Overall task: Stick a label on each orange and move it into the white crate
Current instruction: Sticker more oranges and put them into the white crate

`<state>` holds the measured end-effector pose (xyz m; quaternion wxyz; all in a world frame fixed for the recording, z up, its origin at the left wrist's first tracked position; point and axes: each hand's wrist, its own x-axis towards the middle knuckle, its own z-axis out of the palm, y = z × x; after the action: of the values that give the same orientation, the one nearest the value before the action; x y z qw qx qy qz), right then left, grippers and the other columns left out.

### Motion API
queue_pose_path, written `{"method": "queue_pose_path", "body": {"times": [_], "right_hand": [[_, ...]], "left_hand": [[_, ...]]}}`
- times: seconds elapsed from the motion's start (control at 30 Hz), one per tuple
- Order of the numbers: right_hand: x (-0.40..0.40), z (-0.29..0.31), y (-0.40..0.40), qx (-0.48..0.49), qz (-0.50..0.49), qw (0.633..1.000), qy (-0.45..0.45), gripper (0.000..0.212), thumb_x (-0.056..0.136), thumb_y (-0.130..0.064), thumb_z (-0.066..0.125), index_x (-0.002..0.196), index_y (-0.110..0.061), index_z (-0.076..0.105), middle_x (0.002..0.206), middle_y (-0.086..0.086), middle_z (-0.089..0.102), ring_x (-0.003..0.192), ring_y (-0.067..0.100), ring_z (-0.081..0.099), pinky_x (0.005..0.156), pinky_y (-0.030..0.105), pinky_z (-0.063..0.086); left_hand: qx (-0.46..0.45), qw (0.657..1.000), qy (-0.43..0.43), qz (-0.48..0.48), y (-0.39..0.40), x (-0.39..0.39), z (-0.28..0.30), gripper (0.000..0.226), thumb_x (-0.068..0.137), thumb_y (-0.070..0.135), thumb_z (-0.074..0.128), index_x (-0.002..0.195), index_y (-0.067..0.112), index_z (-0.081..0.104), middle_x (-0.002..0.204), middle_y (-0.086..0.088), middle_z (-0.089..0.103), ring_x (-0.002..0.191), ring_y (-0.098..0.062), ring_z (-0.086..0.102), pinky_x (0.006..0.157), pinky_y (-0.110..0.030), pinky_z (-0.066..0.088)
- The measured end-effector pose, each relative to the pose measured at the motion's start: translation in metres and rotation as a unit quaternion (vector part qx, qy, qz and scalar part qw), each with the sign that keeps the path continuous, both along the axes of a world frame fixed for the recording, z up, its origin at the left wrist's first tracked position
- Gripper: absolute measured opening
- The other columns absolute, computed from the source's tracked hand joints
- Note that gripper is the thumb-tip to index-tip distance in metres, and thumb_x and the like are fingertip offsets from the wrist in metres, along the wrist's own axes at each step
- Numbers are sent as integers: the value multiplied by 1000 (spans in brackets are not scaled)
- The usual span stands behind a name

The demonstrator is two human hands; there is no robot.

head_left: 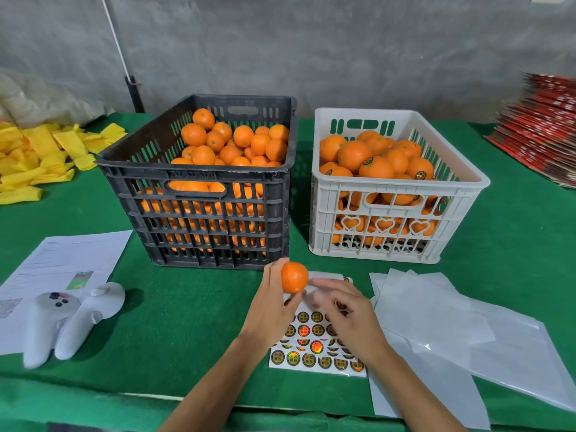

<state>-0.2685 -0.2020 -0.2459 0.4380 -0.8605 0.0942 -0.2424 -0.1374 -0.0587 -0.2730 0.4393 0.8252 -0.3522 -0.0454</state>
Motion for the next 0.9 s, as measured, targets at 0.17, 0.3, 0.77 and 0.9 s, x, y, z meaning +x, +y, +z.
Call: {"method": "queue_pose_path", "body": {"times": [0.17, 0.3, 0.77, 0.9], "right_hand": [[19, 35, 8, 205, -12, 979, 13, 42, 106, -55, 39, 110, -39, 78, 144, -23, 56, 137, -11, 41, 114, 25, 29], [30, 30, 13, 137, -35, 990, 19, 25, 104, -44, 50, 115, -37, 71, 148, -24, 48, 140, -4, 37, 118, 31, 33], [66, 138, -17, 115, -148, 938, -292, 15, 103, -36, 62, 116, -37, 69, 126, -9, 60, 122, 19, 59, 93, 35, 57], [82, 176, -43, 107, -200, 912, -342, 35, 101, -40, 64, 135, -40, 57, 132, -16, 54, 123, 9, 59, 90, 21, 57]], "left_hand": [[7, 1000, 7, -13, -3, -3, 11, 67, 98, 27, 74, 152, 30, 33, 150, 9, 35, 122, -6, 53, 98, -11, 40], [-46, 997, 50, -26, -2, -5, 23, 63, 97, 25, 75, 141, 47, 35, 140, 19, 39, 119, 10, 52, 87, -1, 43], [-128, 983, -81, -100, -67, 24, 171, 69, 96, 25, 75, 149, 45, 37, 146, 23, 42, 131, 3, 49, 105, -16, 46], [-118, 979, -133, -102, -101, 39, 220, 70, 94, 22, 77, 151, 38, 39, 150, 13, 42, 131, -10, 53, 107, -31, 52]]}}
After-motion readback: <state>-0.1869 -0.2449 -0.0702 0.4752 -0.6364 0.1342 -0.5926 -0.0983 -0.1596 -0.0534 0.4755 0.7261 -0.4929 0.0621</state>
